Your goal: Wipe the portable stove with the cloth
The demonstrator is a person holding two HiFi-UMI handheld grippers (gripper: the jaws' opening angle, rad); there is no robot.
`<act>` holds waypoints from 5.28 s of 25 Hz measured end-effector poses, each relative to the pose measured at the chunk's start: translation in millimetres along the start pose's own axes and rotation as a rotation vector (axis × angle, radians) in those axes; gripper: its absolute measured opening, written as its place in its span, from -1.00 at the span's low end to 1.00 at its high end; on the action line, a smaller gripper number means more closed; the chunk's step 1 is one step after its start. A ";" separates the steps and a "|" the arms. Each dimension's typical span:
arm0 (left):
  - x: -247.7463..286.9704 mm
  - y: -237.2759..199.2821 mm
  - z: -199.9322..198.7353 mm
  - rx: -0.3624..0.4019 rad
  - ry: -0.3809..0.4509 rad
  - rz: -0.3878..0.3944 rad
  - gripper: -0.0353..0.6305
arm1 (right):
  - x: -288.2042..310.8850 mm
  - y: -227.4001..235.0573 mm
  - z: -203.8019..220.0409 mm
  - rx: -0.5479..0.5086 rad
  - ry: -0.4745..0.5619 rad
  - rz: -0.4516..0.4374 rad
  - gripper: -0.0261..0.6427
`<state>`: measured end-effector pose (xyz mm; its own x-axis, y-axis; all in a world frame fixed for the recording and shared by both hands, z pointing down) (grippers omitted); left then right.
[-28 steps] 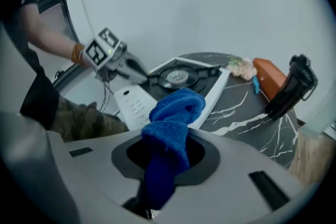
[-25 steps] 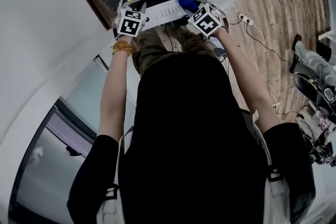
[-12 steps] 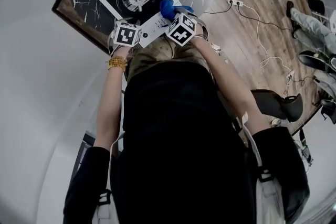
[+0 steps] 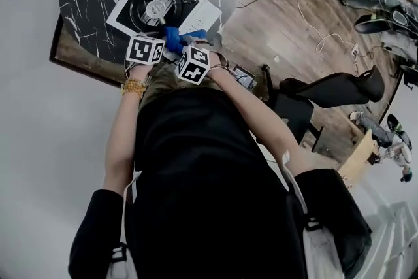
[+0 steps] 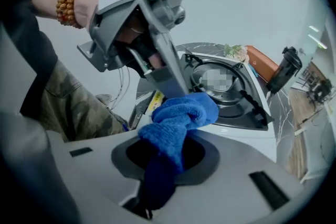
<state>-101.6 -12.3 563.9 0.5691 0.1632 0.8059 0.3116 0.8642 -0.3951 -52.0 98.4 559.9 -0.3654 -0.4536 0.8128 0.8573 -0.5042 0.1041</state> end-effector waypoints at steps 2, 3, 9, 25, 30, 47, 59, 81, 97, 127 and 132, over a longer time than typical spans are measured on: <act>-1.5 0.3 2.4 0.009 0.014 0.024 -0.66 | -1.1 -14.1 3.9 0.074 0.026 -0.113 -0.71; -2.4 -0.2 3.0 0.014 0.019 0.036 -0.65 | -3.1 -17.1 7.9 0.136 0.052 -0.179 -0.70; 0.8 0.9 -1.3 0.117 0.012 0.059 -0.61 | -55.2 75.3 34.8 0.257 0.160 0.110 -0.69; 0.3 -1.2 -1.7 0.079 0.028 0.096 -0.61 | -37.0 52.1 42.4 0.232 0.078 0.149 -0.70; 1.3 -4.7 -2.8 0.051 0.026 0.110 -0.63 | -17.5 -8.2 22.4 0.210 0.089 0.064 -0.70; 1.8 10.9 -4.4 0.000 -0.007 -0.047 -0.66 | -85.4 119.2 24.4 0.177 0.296 0.003 -0.67; 6.8 26.1 -24.2 -0.049 -0.034 -0.349 -0.76 | -32.8 212.3 3.9 -0.423 -0.054 -0.401 -0.67; 6.8 27.0 -23.6 0.046 -0.059 -0.349 -0.75 | 47.2 246.6 -109.5 -0.801 -0.429 -0.734 -0.69; 3.3 31.7 -14.2 -0.003 0.030 -0.391 -0.76 | 49.6 270.8 -204.8 -0.051 -0.029 -0.224 -0.67; -3.7 29.3 3.3 0.035 0.215 -0.291 -0.71 | 92.6 115.0 -256.3 0.091 0.040 -0.750 -0.68; -59.9 45.5 11.9 -0.051 0.633 -0.381 -0.17 | -18.8 138.5 -207.4 0.056 0.315 -0.833 -0.67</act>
<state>-130.5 22.9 502.8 0.7395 -0.4627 0.4890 0.6013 0.7805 -0.1709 -1.6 -115.3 440.2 -0.9533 -0.1412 0.2670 0.2829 -0.7272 0.6254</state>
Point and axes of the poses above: the fingertips, and each gripper's own axes: x forward along the fingers, y to its right, z out of its underside, the point moved 9 cm from there along -x, backward along the fingers, and after that the axes turned 8 degrees about y, right-handed, at the moved point
